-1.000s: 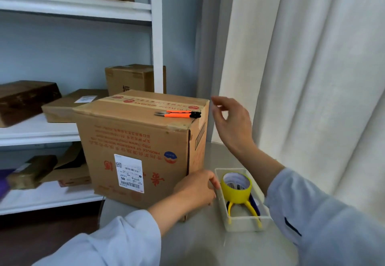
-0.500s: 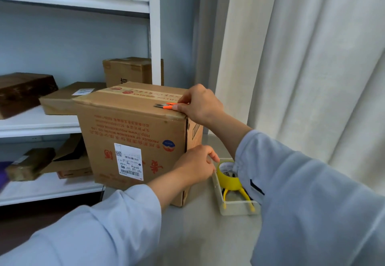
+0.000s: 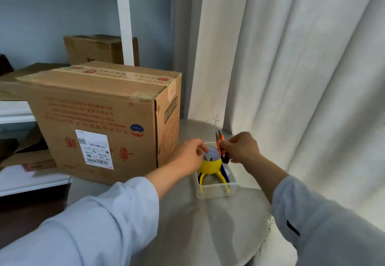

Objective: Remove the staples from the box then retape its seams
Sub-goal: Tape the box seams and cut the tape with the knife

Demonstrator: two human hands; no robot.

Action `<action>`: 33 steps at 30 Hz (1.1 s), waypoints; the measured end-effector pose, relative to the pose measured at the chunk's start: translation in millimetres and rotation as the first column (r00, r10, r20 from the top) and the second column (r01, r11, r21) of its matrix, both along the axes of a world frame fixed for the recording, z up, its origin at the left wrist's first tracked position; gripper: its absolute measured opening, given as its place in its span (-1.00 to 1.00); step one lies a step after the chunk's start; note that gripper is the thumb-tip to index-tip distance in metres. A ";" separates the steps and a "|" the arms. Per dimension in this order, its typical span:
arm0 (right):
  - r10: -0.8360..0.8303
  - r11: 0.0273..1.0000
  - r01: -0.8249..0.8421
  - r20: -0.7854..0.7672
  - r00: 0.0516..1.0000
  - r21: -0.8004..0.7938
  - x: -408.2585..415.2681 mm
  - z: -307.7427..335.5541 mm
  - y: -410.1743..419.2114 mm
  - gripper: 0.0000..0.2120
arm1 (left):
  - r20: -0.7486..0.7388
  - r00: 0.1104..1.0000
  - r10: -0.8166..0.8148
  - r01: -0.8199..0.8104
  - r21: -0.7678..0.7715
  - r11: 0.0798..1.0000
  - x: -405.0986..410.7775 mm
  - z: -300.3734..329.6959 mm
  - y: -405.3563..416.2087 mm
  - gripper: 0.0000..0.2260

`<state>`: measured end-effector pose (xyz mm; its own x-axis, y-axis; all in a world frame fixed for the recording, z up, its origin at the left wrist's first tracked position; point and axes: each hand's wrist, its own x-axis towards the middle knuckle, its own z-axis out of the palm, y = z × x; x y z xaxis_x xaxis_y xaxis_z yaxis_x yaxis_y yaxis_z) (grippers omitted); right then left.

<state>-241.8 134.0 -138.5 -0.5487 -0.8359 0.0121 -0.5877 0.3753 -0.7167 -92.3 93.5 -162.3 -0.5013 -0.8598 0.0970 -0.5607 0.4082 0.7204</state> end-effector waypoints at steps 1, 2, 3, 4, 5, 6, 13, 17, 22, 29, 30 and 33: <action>0.016 0.997 -0.014 -0.030 0.999 0.071 -4.7 -13.5 2.8 -0.69 | 0.069 0.997 -0.017 0.015 0.020 1.000 -2.7 -5.0 1.0 -0.77; 0.051 0.991 -0.043 -0.061 0.997 0.128 -7.6 -24.9 6.2 -0.71 | 0.168 0.985 -0.044 0.039 0.037 0.999 -5.1 -10.8 0.7 -0.72; 0.095 0.983 -0.080 -0.089 0.991 0.165 -8.9 -33.4 8.8 -0.74 | 0.264 0.962 -0.070 0.058 0.054 0.997 -5.6 -15.0 0.6 -0.60; 0.139 0.974 -0.116 -0.112 0.984 0.193 -9.5 -40.1 10.3 -0.78 | 0.324 0.942 -0.092 0.071 0.076 0.995 -6.7 -20.6 -1.0 -0.46; 0.174 0.967 -0.143 -0.137 0.975 0.211 -8.9 -44.8 10.5 -0.79 | 0.341 0.934 -0.105 0.075 0.101 0.992 -7.6 -25.4 -2.1 -0.32; 0.199 0.962 -0.159 -0.169 0.965 0.224 -6.9 -45.1 10.7 -0.78 | 0.335 0.936 -0.107 0.073 0.114 0.991 -7.8 -26.7 -2.7 -0.20; 0.272 0.929 -0.162 -0.316 0.909 0.332 -2.5 -51.4 -0.5 -0.71 | 0.402 0.899 -0.175 0.145 0.106 0.984 -11.4 -28.7 -5.4 -0.16; 0.081 0.997 -0.078 -0.191 0.978 0.023 -17.3 -52.1 3.0 -0.86 | 0.411 0.891 -0.192 0.162 0.107 0.981 -11.2 -28.6 -4.3 -0.30; -0.097 0.967 0.122 -0.120 0.988 0.223 -48.3 -63.8 15.3 -0.48 | 0.436 0.876 -0.208 0.181 0.103 0.978 -12.6 -27.6 -3.5 -0.31; -0.228 0.938 0.214 0.019 0.974 0.273 -61.6 -72.4 32.7 -0.53 | 0.396 0.886 -0.241 0.192 0.159 0.968 -9.4 -26.8 -0.6 -0.32; -0.267 0.942 0.258 0.015 0.964 0.213 -64.0 -68.2 33.2 -0.54 | 0.379 0.892 -0.245 0.195 0.166 0.967 -8.6 -27.7 -0.6 -0.32; -0.381 0.917 0.395 0.159 0.911 -0.064 -66.4 -47.2 37.7 -0.53 | 0.296 0.924 -0.243 0.178 0.229 0.957 -5.6 -31.7 -0.5 -0.30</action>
<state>-308.2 171.7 -185.7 -0.8311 -0.5557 -0.0218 -0.3003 0.4814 -0.8234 -97.9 93.0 -194.1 -0.6494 -0.7163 -0.2553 -0.6894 0.4128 0.5953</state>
